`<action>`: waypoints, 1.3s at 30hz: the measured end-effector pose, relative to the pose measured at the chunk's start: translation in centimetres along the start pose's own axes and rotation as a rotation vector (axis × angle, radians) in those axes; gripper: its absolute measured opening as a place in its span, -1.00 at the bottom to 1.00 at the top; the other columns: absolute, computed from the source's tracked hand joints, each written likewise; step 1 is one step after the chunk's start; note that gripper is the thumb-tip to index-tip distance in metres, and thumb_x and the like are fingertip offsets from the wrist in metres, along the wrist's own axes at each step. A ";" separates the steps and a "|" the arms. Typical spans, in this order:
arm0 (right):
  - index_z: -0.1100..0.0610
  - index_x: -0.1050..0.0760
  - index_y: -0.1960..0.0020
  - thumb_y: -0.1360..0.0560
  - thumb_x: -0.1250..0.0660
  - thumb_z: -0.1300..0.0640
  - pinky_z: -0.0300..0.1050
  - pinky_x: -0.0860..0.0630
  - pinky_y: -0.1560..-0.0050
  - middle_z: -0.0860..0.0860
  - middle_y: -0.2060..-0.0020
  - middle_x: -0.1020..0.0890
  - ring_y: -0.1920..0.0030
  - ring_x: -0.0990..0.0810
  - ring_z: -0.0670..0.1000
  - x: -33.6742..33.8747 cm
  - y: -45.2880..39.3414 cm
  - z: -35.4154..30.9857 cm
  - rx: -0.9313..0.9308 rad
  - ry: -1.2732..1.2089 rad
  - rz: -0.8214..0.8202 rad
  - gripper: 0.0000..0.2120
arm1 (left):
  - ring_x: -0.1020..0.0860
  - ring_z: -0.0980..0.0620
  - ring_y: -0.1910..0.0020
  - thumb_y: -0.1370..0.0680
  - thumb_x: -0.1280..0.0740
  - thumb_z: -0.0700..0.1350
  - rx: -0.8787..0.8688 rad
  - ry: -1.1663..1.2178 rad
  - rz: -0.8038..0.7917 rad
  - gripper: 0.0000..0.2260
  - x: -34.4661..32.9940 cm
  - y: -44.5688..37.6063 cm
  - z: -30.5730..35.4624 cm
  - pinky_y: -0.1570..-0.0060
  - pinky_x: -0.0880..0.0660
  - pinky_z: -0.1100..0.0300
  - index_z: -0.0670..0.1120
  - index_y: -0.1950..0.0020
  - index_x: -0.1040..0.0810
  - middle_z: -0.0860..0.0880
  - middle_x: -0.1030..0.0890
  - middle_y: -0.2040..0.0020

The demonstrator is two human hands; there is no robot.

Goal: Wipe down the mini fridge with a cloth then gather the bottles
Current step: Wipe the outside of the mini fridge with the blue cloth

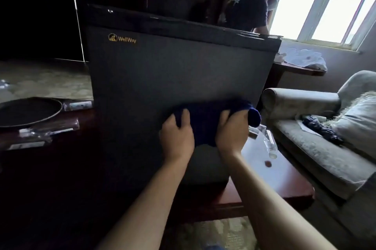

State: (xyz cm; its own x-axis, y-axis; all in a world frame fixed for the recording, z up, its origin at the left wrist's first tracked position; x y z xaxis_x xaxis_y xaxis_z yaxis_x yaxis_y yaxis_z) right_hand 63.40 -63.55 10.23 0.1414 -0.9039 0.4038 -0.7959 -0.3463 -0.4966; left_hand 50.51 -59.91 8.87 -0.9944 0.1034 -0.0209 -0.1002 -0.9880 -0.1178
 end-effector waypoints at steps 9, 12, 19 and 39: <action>0.26 -0.28 -0.06 -0.59 -0.14 0.15 0.09 -0.40 0.01 0.31 -0.06 -0.52 -0.03 -0.52 0.38 -3.6 6.2 6.6 -0.161 0.069 -0.171 -0.83 | -0.53 0.09 0.04 -0.61 -0.25 0.03 0.296 -0.032 -0.020 -0.88 2.1 1.5 -7.5 0.04 -0.41 0.26 0.05 0.08 -0.52 0.11 -0.54 0.08; 0.30 -0.32 -0.08 -0.60 -0.16 0.15 0.05 -0.37 -0.01 0.31 -0.07 -0.54 -0.08 -0.51 0.35 -3.0 5.4 3.6 -0.080 -0.005 -0.126 -0.81 | -0.44 0.21 0.27 -0.60 -0.26 0.06 0.176 0.027 0.020 -0.83 3.2 0.2 -5.3 0.07 -0.41 0.28 -0.01 -0.08 -0.46 0.13 -0.44 0.28; 0.25 -0.37 -0.08 -0.57 -0.20 0.16 -0.03 -0.31 -0.02 0.24 -0.06 -0.57 -0.10 -0.52 0.26 -1.9 2.0 -7.9 0.202 -0.188 0.023 -0.84 | -0.63 -0.12 0.09 -0.56 -0.31 0.05 -0.078 0.192 0.200 -0.78 7.6 -3.6 3.3 -0.05 -0.56 -0.14 -0.04 0.20 -0.57 -0.14 -0.66 0.11; 0.24 -0.39 -0.14 -0.60 -0.19 0.14 -0.10 -0.39 0.01 0.17 -0.05 -0.56 -0.06 -0.56 0.21 -11.1 15.6 10.5 -0.150 -0.075 -0.249 -0.80 | -0.29 -0.08 -0.46 -0.61 -0.18 0.14 0.379 -0.242 0.084 -0.42 8.2 1.3 -17.2 -0.41 -0.23 0.05 -0.09 -0.55 -0.16 -0.10 -0.25 -0.52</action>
State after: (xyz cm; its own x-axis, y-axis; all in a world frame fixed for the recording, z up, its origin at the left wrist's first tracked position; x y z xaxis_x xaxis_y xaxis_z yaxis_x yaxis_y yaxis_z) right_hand 55.57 -61.58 -10.10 0.3823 -0.8136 0.4380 -0.8083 -0.5242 -0.2682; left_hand 42.76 -58.40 -8.53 -0.9742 0.0355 0.2229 0.0212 -0.9688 0.2470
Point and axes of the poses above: each hand's wrist, its own y-axis away from the middle knuckle, its own x-axis out of the back of the hand, z = x × y, the point moved 3 cm from there along -y, towards the middle knuckle
